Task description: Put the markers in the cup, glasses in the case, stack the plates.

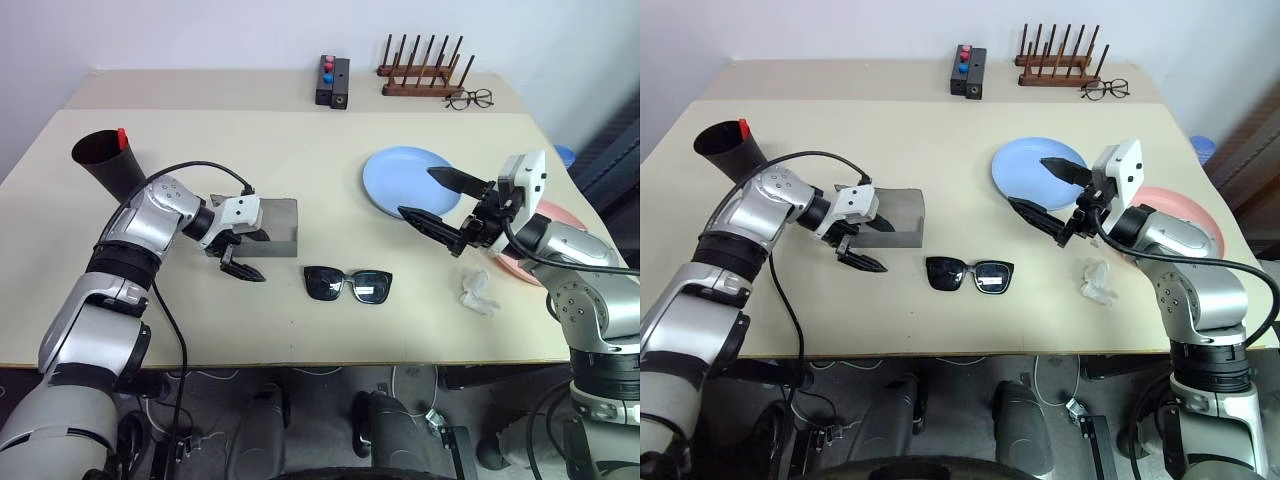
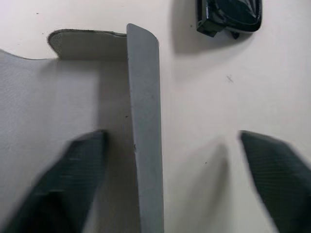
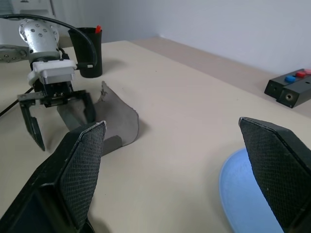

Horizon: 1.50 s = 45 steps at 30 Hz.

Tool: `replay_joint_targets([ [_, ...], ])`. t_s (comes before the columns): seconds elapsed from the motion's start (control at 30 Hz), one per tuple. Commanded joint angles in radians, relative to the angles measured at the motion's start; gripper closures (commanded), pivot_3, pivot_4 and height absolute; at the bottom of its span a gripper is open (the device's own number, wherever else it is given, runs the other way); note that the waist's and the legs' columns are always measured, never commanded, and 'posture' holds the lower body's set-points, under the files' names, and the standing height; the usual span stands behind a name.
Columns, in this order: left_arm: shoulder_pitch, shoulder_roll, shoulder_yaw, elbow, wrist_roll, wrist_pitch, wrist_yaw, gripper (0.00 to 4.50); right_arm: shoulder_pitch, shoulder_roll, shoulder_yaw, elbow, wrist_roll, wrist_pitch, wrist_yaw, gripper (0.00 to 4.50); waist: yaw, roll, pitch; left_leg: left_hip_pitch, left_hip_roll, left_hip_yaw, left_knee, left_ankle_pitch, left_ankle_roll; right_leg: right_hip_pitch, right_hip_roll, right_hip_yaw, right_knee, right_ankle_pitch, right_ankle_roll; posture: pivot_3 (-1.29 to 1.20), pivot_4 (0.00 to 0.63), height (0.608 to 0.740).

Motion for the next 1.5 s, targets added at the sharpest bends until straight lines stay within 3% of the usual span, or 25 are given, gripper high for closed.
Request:
replay_joint_targets([
  [0.03, -0.053, 0.034, 0.048, -0.068, -0.088, 0.083, -0.05, 0.05, -0.02, -0.005, -0.018, -0.018, 0.012, -0.011, 0.013, 0.0, 0.0, 0.0, 0.0, 0.0, 0.0, 0.0, 0.0, 0.0, 0.0, 0.0, 0.0, 0.0, 0.0, 0.0, 0.0, 0.0, 0.15, 0.74],
  [0.17, -0.093, 0.075, 0.026, -0.157, -0.236, 0.245, -0.058, 0.05, 0.015, -0.042, -0.038, -0.041, 0.039, 0.01, 0.062, 0.0, 0.002, 0.0, 0.0, -0.001, 0.0, 0.0, 0.0, 0.0, 0.0, 0.0, 0.0, 0.0, 0.0, 0.0, 0.0, 0.0, 0.15, 0.74],
  [0.3, -0.133, 0.016, 0.02, -0.197, -0.299, 0.331, -0.058, 0.05, 0.084, -0.098, -0.081, -0.08, 0.076, 0.033, 0.121, 0.0, 0.006, 0.0, 0.0, 0.0, 0.0, -0.001, 0.001, 0.0, 0.0, 0.001, 0.0, 0.0, 0.0, -0.001, 0.0, 0.0, 0.15, 0.74],
  [0.5, -0.162, -0.178, -0.045, -0.179, -0.212, 0.28, -0.048, 0.05, 0.21, -0.149, -0.152, -0.155, 0.078, 0.023, 0.136, 0.0, 0.003, 0.0, 0.0, 0.0, 0.0, -0.001, 0.002, 0.0, 0.0, 0.002, 0.0, 0.0, -0.001, -0.001, -0.001, 0.0, 0.15, 0.74],
  [0.63, -0.165, -0.246, -0.115, -0.141, -0.148, 0.216, -0.056, 0.05, 0.261, -0.153, -0.19, -0.206, 0.077, 0.03, 0.111, 0.0, -0.003, 0.0, 0.0, 0.0, 0.0, -0.001, 0.001, -0.001, 0.001, 0.001, 0.0, 0.0, 0.0, -0.001, -0.001, 0.0, 0.15, 0.74],
  [0.93, -0.173, -0.303, -0.198, -0.063, -0.023, 0.049, -0.056, 0.05, 0.365, -0.148, -0.232, -0.291, 0.07, 0.041, 0.055, 0.0, 0.006, 0.0, 0.0, 0.0, 0.0, -0.001, 0.002, -0.001, 0.002, 0.001, 0.0, 0.0, -0.001, -0.002, -0.002, 0.0, 0.15, 0.74],
  [1.3, -0.099, -0.351, -0.226, -0.14, 0.049, 0.097, -0.032, 0.05, 0.401, -0.168, -0.219, -0.306, 0.051, 0.039, 0.046, 0.0, 0.001, 0.0, 0.0, 0.0, 0.0, -0.001, 0.002, -0.001, 0.002, 0.001, 0.0, 0.0, -0.002, -0.002, -0.003, 0.0, 0.15, 0.74],
  [1.4, -0.09, -0.35, -0.221, -0.147, 0.062, 0.096, -0.025, 0.86, 0.43, -0.197, -0.213, -0.303, 0.027, 0.038, 0.067, 0.0, 0.002, 0.0, 0.0, 0.0, 0.0, -0.001, 0.002, -0.001, 0.002, 0.001, 0.0, 0.0, -0.002, -0.002, -0.003, 0.0, 0.15, 0.74],
  [1.5, -0.09, -0.356, -0.214, -0.146, 0.07, 0.099, -0.013, 2.37, 0.447, -0.22, -0.208, -0.295, 0.011, 0.035, 0.084, 0.0, 0.005, 0.0, 0.0, 0.0, 0.0, -0.001, 0.002, -0.001, 0.002, 0.001, 0.0, 0.0, -0.002, -0.002, -0.003, 0.0, 0.15, 0.74],
])
